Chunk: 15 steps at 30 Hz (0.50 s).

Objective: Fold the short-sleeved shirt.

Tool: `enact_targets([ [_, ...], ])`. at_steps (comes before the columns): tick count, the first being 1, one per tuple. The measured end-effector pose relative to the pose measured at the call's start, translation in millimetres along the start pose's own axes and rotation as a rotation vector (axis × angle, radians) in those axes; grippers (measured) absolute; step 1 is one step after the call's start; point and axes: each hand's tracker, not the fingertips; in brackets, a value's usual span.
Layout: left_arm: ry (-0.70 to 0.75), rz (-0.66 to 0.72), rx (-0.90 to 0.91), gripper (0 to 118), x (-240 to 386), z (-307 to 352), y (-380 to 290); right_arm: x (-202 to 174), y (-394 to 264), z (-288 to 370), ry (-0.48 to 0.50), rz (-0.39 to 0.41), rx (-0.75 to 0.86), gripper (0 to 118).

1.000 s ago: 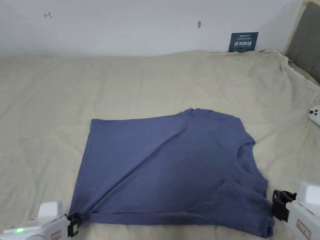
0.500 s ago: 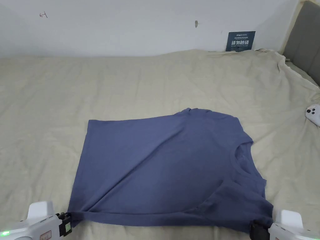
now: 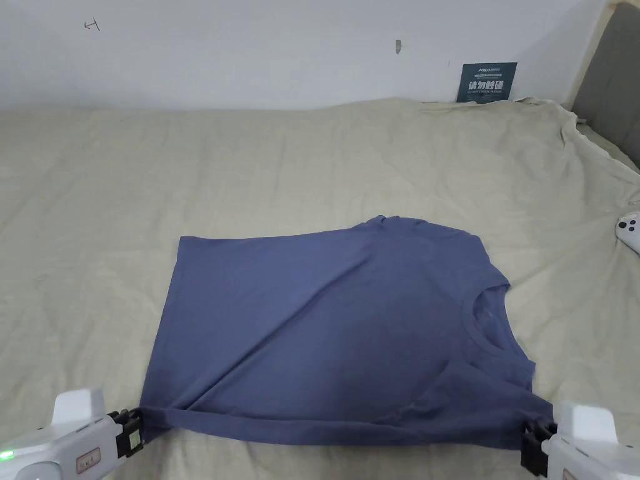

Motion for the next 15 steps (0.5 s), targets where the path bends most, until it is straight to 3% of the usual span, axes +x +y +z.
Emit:
enact_targets([
  [6,-0.012,0.011,0.043,0,2,-10,41,-9,59,-5,0.019,0.008,0.074,2],
  [15,0.015,-0.037,0.044,0,16,-57,104,-7,123,-70,0.008,-0.013,0.054,2],
])
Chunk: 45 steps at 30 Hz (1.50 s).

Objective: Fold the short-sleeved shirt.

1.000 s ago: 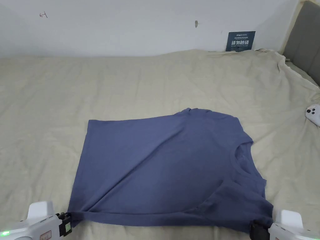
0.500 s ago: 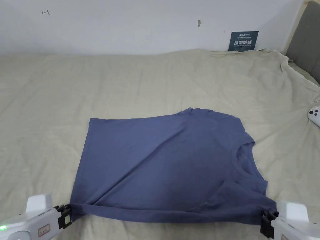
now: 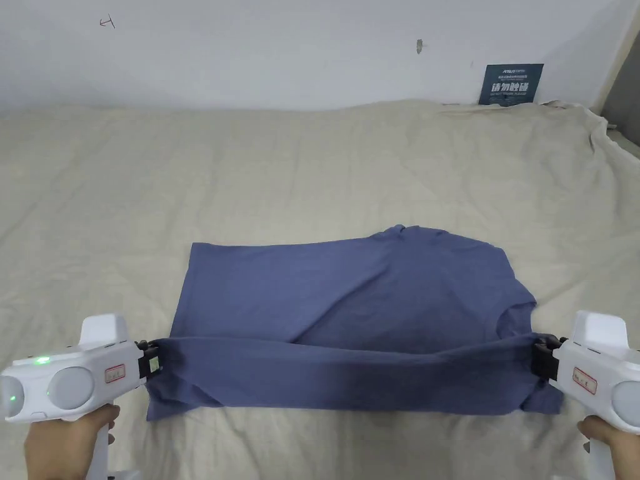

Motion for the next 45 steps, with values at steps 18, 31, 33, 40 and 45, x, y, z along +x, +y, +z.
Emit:
enact_targets([
  [18,0.095,-0.101,-0.187,2,15,-113,11,-3,14,-121,-0.094,0.020,-0.213,3],
  [31,0.027,-0.046,0.048,116,37,-16,31,-17,40,7,-0.018,0.031,0.087,82],
  [33,0.014,-0.065,0.113,116,42,9,29,-22,39,39,-0.001,0.036,0.137,82],
  [40,0.029,-0.118,0.238,111,51,70,4,-30,18,109,0.016,0.041,0.262,80],
  [45,0.038,-0.157,0.327,85,52,96,-19,-32,1,134,-0.020,0.070,0.318,59],
])
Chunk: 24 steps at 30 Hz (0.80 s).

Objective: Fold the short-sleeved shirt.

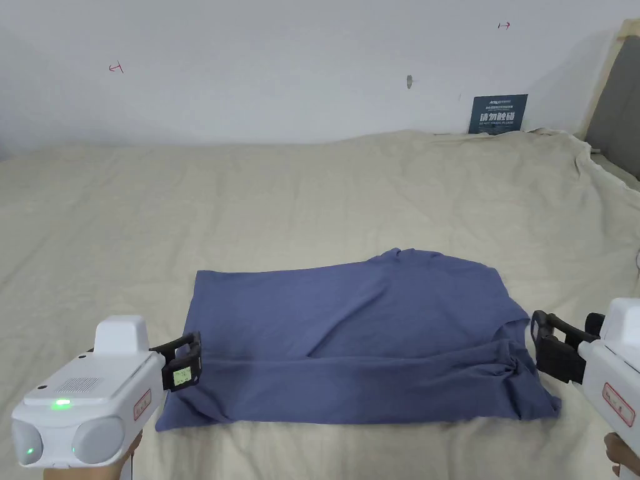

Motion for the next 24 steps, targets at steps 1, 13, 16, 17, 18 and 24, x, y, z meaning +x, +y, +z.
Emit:
enact_targets([
  [1,0.000,-0.001,0.013,76,0,5,-2,-1,-3,4,-0.009,0.002,0.011,48],
  [13,-0.046,0.026,-0.074,0,-5,7,-16,-5,-13,14,-0.024,0.028,0.070,0],
  [16,-0.071,0.025,-0.178,0,-10,-12,-17,-4,-11,11,-0.016,0.015,0.064,0],
  [17,-0.067,0.024,-0.214,4,-12,-20,-19,-4,-11,10,-0.019,0.014,0.063,0],
  [18,-0.065,0.032,-0.255,12,-14,-29,-21,-3,-12,7,-0.023,0.014,0.061,0],
  [24,-0.047,0.094,-0.452,92,-29,-75,-45,2,-24,-7,-0.029,-0.017,0.003,0],
])
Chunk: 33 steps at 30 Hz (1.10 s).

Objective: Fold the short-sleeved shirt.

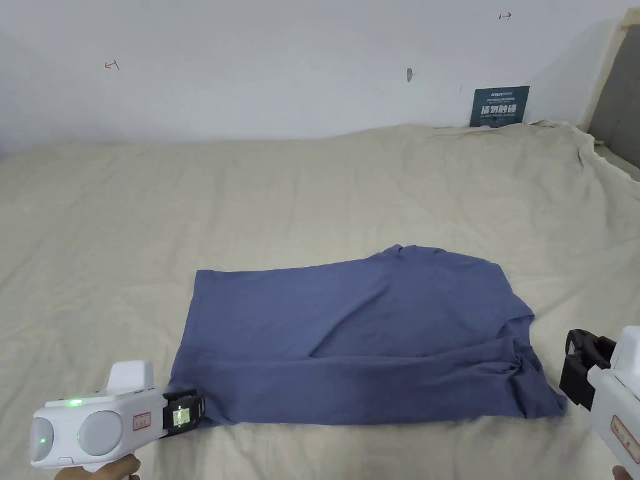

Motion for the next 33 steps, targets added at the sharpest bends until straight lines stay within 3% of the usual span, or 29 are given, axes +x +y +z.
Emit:
enact_targets([
  [10,0.076,0.001,-0.101,87,-12,-58,-4,5,-17,-20,0.000,-0.016,-0.086,0],
  [12,0.087,-0.012,-0.122,60,-10,-66,-2,7,-20,-23,0.000,-0.019,-0.101,0],
  [14,0.055,-0.010,-0.145,23,-8,-69,-2,9,-23,-27,-0.002,-0.023,-0.117,0],
  [16,0.008,-0.003,-0.128,7,-6,-67,-2,13,-26,-32,-0.003,-0.032,-0.138,0],
  [21,-0.005,-0.037,-0.118,1,-4,-60,1,30,-39,-64,-0.024,-0.082,-0.237,2],
  [22,-0.009,-0.043,-0.110,1,-4,-56,2,33,-42,-73,-0.038,-0.073,-0.280,5],
  [26,-0.036,-0.048,-0.067,1,-8,-40,12,43,-57,-111,-0.033,-0.046,-0.402,68],
  [28,-0.043,-0.045,-0.045,1,-9,-33,15,44,-64,-126,-0.019,-0.020,-0.433,75],
  [33,-0.059,-0.032,-0.031,1,-13,-28,20,40,-73,-158,-0.011,0.021,-0.521,75],
])
